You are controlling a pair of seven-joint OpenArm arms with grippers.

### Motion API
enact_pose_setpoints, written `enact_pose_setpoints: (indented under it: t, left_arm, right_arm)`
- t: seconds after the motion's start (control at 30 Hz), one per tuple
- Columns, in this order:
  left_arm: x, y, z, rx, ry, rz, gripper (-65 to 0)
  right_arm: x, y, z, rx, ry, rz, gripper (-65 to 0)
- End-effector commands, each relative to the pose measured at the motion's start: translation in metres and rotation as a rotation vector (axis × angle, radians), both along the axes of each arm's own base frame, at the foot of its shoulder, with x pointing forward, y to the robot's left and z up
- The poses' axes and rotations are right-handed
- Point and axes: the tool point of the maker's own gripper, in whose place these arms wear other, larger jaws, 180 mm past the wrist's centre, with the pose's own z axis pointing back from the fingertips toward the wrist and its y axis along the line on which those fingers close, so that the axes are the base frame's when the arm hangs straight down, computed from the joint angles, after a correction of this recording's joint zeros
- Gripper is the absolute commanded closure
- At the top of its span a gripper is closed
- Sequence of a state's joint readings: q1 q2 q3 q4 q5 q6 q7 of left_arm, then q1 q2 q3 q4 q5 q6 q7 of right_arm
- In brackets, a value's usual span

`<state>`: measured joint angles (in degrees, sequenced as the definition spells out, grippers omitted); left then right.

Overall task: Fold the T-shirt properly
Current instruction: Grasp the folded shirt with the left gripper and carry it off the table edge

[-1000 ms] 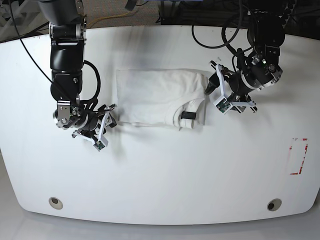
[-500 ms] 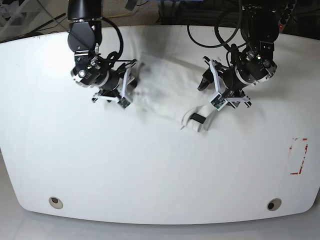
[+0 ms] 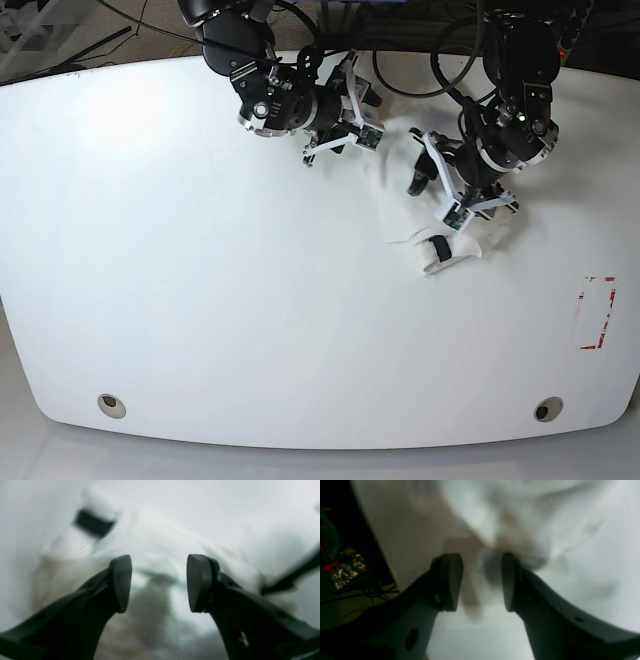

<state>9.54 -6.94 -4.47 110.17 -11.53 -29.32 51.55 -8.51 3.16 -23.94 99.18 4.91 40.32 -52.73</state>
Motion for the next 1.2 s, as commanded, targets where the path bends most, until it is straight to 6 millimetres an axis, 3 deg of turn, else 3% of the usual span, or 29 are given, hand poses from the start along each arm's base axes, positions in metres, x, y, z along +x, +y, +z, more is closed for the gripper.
enact_pose_setpoints:
  t: [0.0,0.17,0.23,0.4,0.47,0.6,0.7,0.83,1.03,1.17]
  left_arm:
    - [0.011,0.009,0.015,-0.030,-0.051,0.075,-32.5]
    - [0.016,0.017,0.016,-0.105,-0.048,0.223,-33.3]
    - [0.015,0.016,0.014,-0.127,-0.038,0.259,-37.1]
    - [0.003,0.004,0.001,-0.203,0.018,0.340,-51.4]
    - [0.001,0.004,-0.004,-0.228,0.039,0.396,-53.1]
    - [-0.011,0.011,-0.043,-0.246,0.163,0.514,-53.3]
    - [-0.024,0.005,-0.081,-0.234,0.281,0.522,-53.3]
    - [-0.029,0.039,-0.104,-0.144,0.336,0.533,-53.2]
    - [-0.030,0.150,-0.095,0.085,0.305,0.575,-53.3]
    - [-0.033,0.214,-0.083,0.237,0.313,0.498,-53.3]
  right_arm:
    - [0.021,-0.004,0.021,0.042,-0.066,-0.045,-25.4]
    - [0.041,-0.028,0.030,0.086,-0.068,-0.147,-25.4]
    - [0.049,-0.044,0.030,0.093,-0.064,-0.188,-25.4]
    - [0.061,-0.059,0.039,0.117,-0.077,-0.199,-25.4]
    - [0.063,-0.062,0.042,0.129,-0.079,-0.196,-25.4]
    - [0.065,-0.065,0.044,0.136,-0.079,-0.195,-25.4]
    - [0.067,-0.064,0.047,0.142,-0.086,-0.194,-25.4]
    - [0.067,-0.063,0.048,0.145,-0.087,-0.194,-25.4]
    - [0.067,-0.063,0.050,0.147,-0.096,-0.191,-25.4]
    - [0.067,-0.061,0.059,0.157,-0.119,-0.185,-25.4]
